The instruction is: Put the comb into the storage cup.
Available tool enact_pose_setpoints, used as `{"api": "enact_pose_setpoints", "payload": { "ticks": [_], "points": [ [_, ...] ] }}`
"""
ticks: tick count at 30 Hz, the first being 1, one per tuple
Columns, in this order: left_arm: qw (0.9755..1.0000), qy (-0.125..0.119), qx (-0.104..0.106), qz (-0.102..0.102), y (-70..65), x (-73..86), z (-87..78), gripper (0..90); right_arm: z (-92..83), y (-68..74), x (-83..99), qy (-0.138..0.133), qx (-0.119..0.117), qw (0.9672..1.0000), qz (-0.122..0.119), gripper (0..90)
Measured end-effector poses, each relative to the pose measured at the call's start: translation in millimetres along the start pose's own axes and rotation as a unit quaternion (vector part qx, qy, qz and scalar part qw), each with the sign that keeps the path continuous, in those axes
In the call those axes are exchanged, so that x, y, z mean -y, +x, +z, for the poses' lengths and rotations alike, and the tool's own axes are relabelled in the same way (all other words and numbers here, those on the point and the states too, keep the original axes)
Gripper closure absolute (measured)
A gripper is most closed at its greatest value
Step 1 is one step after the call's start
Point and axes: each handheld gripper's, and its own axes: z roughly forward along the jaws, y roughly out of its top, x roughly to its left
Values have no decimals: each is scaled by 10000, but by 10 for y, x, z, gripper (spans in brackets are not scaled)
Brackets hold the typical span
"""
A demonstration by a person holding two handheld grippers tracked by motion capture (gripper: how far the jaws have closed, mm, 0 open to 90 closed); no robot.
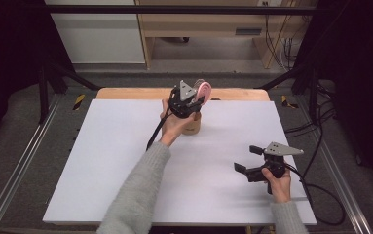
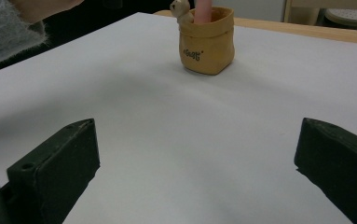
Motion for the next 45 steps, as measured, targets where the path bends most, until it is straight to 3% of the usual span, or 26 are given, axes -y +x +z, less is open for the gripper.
{"api": "enact_pose_setpoints", "payload": {
  "ticks": [13,45],
  "points": [
    [9997,-134,1,194,-83,57,-62,628,6,5,-1,18,12,10000,-10,4],
    [9993,-138,246,234,-179,80,-67,580,17,14,-4,35,2,10000,-15,4]
  ]
}}
